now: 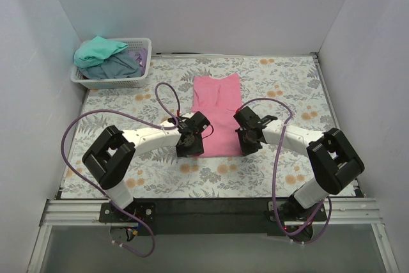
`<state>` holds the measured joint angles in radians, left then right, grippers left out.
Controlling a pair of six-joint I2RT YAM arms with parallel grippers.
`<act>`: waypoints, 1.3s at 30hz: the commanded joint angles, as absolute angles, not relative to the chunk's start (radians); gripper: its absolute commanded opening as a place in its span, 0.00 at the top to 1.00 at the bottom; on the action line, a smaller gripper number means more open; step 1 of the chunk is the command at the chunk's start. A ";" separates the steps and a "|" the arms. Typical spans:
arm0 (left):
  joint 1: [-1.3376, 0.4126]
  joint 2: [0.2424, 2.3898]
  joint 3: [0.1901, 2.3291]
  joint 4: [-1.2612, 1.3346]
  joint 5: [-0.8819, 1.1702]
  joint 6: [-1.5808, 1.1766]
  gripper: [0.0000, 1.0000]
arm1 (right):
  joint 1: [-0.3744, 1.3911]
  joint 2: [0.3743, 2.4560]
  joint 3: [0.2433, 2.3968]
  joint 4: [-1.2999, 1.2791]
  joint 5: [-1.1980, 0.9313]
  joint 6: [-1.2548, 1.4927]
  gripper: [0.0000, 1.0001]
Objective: Fold and stack the t-shirts
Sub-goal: Fold the tshirt
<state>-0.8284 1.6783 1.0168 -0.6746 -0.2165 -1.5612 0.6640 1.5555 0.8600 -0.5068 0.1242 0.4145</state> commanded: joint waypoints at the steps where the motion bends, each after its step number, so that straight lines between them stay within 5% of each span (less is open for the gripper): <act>1: -0.833 1.678 1.061 -0.701 -0.212 -1.566 0.50 | 0.667 1.618 0.802 -0.503 0.140 0.400 0.98; 4: -0.834 1.689 1.063 -0.707 -0.206 -1.566 0.58 | 0.666 1.618 0.801 -0.500 0.134 0.399 0.98; 19: -0.839 1.799 1.074 -0.733 -0.176 -1.585 0.58 | 0.666 1.620 0.798 -0.488 0.118 0.388 0.98; 28: -0.839 1.807 1.066 -0.732 -0.155 -1.588 1.00 | 0.667 1.614 0.798 -0.483 0.110 0.384 0.99; 39: -0.874 1.660 1.055 -0.856 -0.132 -1.597 1.00 | 0.715 1.454 0.818 -0.617 0.016 0.360 0.99</act>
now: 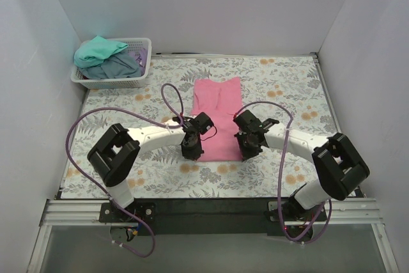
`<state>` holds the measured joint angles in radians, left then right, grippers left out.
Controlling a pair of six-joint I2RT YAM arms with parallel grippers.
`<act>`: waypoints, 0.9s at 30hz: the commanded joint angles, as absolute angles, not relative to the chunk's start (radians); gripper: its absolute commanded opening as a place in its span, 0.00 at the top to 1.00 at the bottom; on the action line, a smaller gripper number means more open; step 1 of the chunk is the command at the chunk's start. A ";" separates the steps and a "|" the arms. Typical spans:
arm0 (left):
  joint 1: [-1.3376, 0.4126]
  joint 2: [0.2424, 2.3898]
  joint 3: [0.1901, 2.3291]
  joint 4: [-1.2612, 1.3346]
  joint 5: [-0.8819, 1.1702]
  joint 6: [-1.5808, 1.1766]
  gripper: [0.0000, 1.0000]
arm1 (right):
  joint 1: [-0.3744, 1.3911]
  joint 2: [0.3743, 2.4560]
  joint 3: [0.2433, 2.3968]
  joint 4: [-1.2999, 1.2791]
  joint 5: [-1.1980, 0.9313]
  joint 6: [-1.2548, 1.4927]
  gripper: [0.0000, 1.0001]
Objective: Fold and stack the t-shirts
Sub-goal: Fold the tshirt
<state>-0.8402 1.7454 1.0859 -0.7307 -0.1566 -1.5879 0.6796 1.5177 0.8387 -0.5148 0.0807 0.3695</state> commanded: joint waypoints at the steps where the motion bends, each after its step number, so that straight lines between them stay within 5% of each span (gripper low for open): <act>1: -0.887 1.640 1.034 -0.871 -0.126 -1.614 1.00 | 0.729 1.431 0.802 -0.632 0.009 0.365 0.99; 14: -1.431 1.250 0.799 -1.126 0.098 -2.144 1.00 | 1.163 0.993 0.634 -0.923 -0.178 0.733 0.99; 18: -1.431 1.230 0.915 -1.215 0.048 -2.132 1.00 | 1.170 0.963 0.743 -1.005 -0.134 0.709 0.99; 27: -1.143 1.152 1.020 -1.214 -0.003 -1.924 1.00 | 1.056 1.169 1.147 -1.141 0.035 0.520 0.99</act>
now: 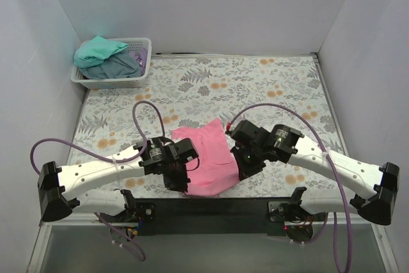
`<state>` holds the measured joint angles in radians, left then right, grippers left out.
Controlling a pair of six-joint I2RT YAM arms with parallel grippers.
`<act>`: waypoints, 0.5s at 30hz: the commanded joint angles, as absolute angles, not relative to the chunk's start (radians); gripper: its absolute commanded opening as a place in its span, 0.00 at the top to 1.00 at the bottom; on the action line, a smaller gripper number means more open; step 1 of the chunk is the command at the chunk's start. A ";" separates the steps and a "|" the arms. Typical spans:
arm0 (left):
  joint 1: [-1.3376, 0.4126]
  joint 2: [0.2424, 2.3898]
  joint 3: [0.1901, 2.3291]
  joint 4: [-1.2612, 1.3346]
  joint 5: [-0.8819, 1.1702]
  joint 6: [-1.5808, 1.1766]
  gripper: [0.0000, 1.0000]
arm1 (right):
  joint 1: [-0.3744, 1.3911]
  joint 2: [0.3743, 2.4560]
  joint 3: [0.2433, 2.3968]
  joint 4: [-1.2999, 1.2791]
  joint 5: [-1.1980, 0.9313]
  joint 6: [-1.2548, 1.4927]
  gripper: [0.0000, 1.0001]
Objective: Fold and stack the t-shirts
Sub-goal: Fold the tshirt
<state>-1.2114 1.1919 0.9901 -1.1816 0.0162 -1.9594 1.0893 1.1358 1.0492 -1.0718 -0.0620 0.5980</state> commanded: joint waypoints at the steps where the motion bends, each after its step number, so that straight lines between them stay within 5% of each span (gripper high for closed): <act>1: -1.112 1.140 1.020 -1.189 -0.003 -1.911 1.00 | 1.030 1.205 1.210 -1.141 0.043 0.502 0.99; 15: -0.747 1.127 1.078 -1.017 0.078 -1.675 1.00 | 0.815 1.515 1.649 -1.138 -0.031 0.256 0.99</act>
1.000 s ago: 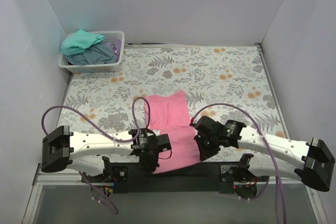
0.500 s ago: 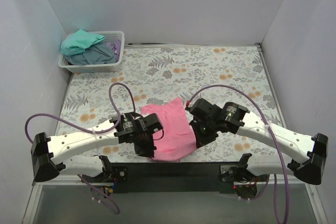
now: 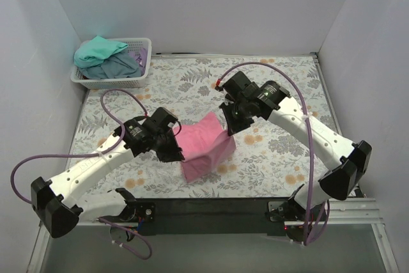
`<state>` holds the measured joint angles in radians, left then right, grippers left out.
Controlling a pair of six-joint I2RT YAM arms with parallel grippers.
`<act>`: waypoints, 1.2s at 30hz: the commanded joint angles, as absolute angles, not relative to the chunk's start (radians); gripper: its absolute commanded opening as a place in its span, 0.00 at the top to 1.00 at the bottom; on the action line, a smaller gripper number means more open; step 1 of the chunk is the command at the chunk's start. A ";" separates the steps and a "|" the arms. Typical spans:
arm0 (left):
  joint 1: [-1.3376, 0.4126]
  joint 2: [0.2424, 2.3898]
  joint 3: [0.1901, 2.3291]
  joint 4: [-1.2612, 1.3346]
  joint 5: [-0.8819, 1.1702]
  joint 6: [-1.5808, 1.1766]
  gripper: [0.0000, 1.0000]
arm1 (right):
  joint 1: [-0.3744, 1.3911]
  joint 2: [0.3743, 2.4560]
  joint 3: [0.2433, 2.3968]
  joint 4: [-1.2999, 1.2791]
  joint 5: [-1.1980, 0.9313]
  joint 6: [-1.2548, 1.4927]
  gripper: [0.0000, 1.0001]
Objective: Fold and stack the t-shirts
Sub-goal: Fold the tshirt
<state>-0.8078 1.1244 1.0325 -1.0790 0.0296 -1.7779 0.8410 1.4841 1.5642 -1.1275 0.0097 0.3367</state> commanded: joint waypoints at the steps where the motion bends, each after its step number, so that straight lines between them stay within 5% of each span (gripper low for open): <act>1: -0.700 1.131 1.078 -1.006 0.096 -1.660 1.00 | 0.798 1.547 1.660 -1.138 -0.035 0.244 0.99; 19: -0.319 1.377 1.084 -0.717 0.227 -1.441 1.00 | 0.606 1.966 2.037 -1.060 -0.109 0.127 0.99; 30: -0.247 1.641 1.262 -0.673 0.216 -1.367 1.00 | 0.506 2.115 2.091 -0.902 -0.215 0.100 0.99; 36: -0.245 1.617 1.175 -0.650 0.186 -1.411 1.00 | 0.503 2.175 2.074 -0.856 -0.247 0.051 0.99</act>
